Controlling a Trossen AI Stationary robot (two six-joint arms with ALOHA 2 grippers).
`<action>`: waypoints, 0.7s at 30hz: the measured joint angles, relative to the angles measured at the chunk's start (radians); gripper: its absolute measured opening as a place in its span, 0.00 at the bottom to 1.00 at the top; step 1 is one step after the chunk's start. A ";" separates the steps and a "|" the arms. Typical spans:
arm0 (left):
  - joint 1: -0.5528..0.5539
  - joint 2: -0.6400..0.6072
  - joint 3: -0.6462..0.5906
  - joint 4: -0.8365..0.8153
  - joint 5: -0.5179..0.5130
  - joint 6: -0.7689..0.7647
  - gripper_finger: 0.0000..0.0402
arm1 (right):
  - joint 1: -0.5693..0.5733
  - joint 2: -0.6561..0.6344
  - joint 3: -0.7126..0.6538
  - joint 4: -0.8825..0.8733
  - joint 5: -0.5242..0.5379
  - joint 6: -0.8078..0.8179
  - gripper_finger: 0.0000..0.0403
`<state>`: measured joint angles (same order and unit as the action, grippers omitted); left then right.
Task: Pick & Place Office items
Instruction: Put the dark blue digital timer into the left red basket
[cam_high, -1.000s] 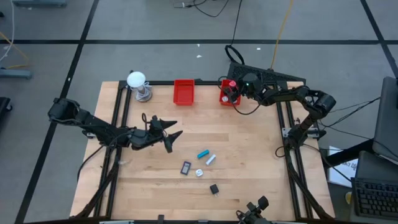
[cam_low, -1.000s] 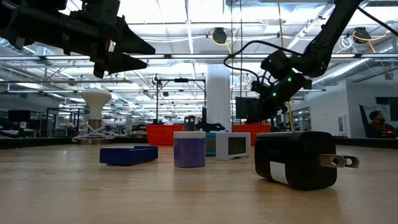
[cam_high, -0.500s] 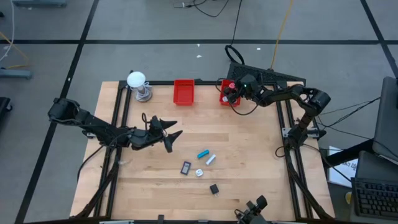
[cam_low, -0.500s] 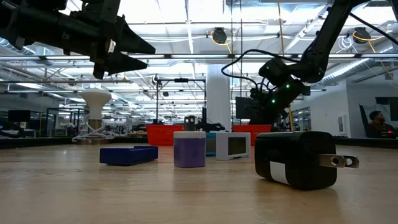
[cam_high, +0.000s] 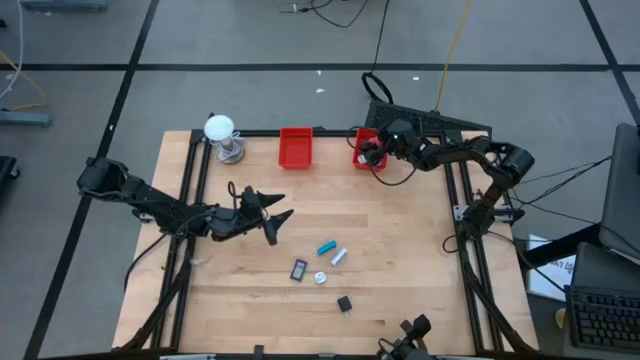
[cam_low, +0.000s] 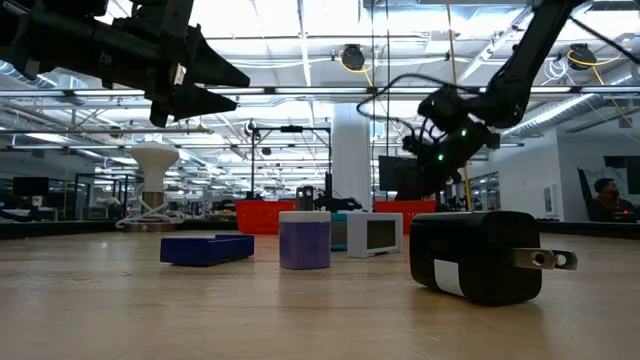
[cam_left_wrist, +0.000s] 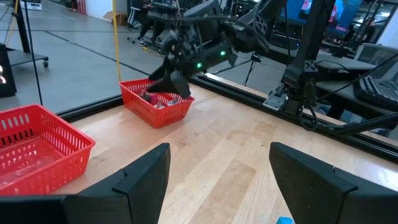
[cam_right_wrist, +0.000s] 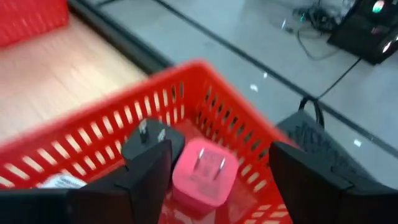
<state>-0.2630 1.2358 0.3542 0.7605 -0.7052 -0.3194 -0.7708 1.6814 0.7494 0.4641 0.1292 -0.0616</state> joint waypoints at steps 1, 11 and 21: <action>0.000 0.000 0.000 0.000 0.000 -0.001 0.69 | 0.000 -0.020 0.000 -0.005 -0.001 -0.004 0.64; 0.000 0.000 0.000 0.000 0.000 0.001 0.69 | 0.069 -0.413 0.000 -0.325 -0.145 0.046 0.60; 0.000 0.000 0.000 0.001 -0.002 0.002 0.69 | 0.301 -0.801 -0.189 -0.355 -0.590 0.258 0.53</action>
<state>-0.2630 1.2360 0.3542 0.7614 -0.7067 -0.3176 -0.4693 0.8806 0.5608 0.1091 -0.4609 0.1962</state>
